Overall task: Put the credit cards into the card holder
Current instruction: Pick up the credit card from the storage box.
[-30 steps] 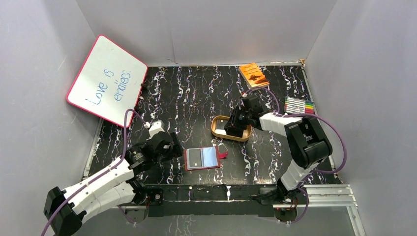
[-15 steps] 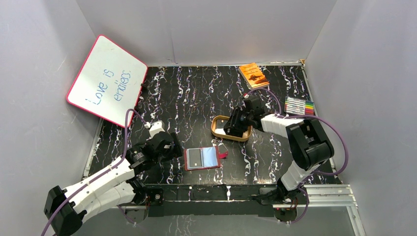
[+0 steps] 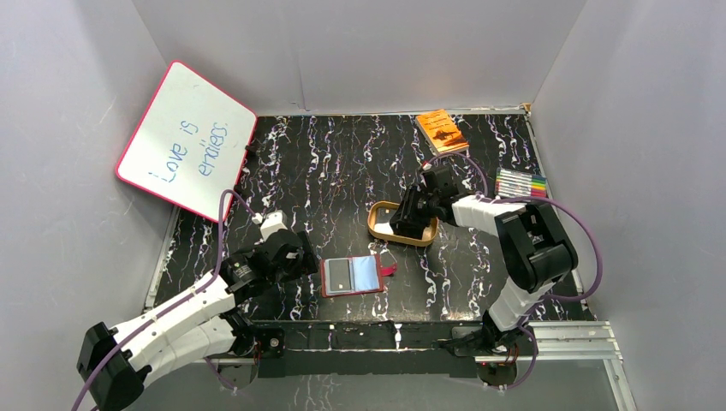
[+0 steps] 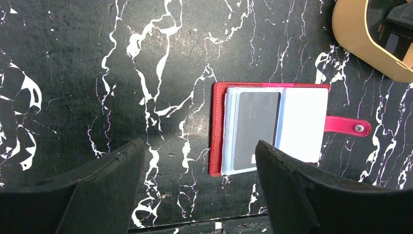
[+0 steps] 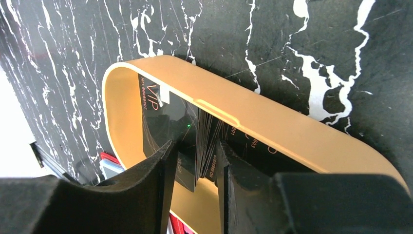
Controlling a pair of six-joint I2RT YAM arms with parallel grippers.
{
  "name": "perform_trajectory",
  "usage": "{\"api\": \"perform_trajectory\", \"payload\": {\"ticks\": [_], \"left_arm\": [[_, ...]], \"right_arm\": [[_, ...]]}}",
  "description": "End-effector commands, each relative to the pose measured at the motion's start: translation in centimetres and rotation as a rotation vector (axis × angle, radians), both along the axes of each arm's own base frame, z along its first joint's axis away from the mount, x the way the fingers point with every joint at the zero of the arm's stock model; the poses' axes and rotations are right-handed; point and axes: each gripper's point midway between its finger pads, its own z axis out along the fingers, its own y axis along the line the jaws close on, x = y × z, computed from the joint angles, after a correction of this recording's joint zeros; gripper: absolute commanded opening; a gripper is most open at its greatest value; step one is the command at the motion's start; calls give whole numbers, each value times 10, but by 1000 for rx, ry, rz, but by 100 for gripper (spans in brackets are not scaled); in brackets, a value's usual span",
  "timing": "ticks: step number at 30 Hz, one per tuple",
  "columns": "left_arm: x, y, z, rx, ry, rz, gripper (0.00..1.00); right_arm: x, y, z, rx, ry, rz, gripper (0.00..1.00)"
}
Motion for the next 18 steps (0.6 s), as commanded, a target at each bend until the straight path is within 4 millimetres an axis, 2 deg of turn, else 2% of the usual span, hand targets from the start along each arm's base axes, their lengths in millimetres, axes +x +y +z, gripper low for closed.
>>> {"api": "perform_trajectory", "payload": {"ticks": [1,4,13,18], "left_arm": [[-3,4,-8,20,18,5,80],[-4,3,-8,20,22,5,80],[-4,5,-7,18,20,10,80],[-4,5,-8,19,21,10,80]], "right_arm": [[6,7,4,-1,-25,28,42],[1,4,0,-17,3,28,38],[-2,-2,10,23,-31,-10,23],[-3,-6,11,36,-27,-24,19]]}}
